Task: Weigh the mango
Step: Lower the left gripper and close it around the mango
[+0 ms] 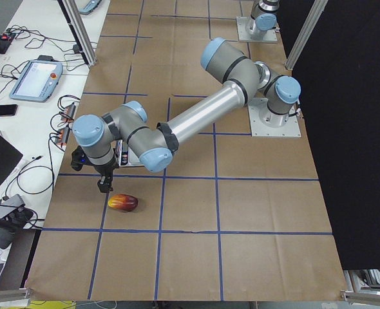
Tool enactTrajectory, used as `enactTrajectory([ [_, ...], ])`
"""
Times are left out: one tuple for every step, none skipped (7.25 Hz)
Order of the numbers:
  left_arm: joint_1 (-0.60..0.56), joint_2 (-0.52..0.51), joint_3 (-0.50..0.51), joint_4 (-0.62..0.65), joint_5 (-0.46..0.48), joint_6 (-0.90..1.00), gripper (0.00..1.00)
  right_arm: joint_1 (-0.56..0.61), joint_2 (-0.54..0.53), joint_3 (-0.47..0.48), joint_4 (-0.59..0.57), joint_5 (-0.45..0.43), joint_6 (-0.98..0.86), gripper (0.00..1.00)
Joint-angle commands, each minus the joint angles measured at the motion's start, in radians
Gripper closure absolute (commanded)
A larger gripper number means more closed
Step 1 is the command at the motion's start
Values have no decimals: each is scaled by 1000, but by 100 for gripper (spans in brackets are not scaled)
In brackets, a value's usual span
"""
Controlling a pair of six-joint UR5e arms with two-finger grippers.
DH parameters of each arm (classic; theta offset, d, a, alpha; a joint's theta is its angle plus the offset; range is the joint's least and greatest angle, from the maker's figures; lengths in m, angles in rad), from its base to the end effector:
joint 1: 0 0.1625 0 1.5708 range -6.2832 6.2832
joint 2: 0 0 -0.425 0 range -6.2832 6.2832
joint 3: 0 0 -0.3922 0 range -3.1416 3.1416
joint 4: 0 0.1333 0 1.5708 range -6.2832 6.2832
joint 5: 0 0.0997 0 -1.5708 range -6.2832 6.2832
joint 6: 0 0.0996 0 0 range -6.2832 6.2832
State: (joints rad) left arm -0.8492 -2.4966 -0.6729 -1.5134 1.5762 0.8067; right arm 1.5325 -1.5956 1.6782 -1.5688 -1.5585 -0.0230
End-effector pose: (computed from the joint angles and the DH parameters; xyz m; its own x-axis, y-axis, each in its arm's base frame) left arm 0.4514 -0.7140 0.3104 -0.9961 0.0847 -0.0250 0.0851 0.9962 -0.0165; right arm 0.1164 -0.4761 0.4473 -0.9998 0.0164 -0.0142 0.0152 0.9963 0.0842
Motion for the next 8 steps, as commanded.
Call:
enactTrajectory([
  [25, -76, 7, 27, -34, 26, 0, 0, -1, 0, 0, 0, 0, 0],
  [25, -102, 7, 35, -35, 26, 0, 0, 0, 0, 0, 0, 0, 0],
  [25, -128, 7, 50, -35, 25, 0, 0, 0, 0, 0, 0, 0, 0],
  [24, -152, 10, 76, -36, 20, 0, 0, 0, 0, 0, 0, 0, 0],
  [16, -162, 12, 100, -38, 14, 0, 0, 0, 0, 0, 0, 0, 0],
  [15, -169, 12, 105, -39, 12, 0, 0, 0, 0, 0, 0, 0, 0],
  [15, -171, 12, 105, -39, 12, 5, 0, -1, 0, 0, 0, 0, 0],
  [15, -171, 7, 104, -38, 11, 21, 0, -1, 0, 0, 0, 0, 0],
])
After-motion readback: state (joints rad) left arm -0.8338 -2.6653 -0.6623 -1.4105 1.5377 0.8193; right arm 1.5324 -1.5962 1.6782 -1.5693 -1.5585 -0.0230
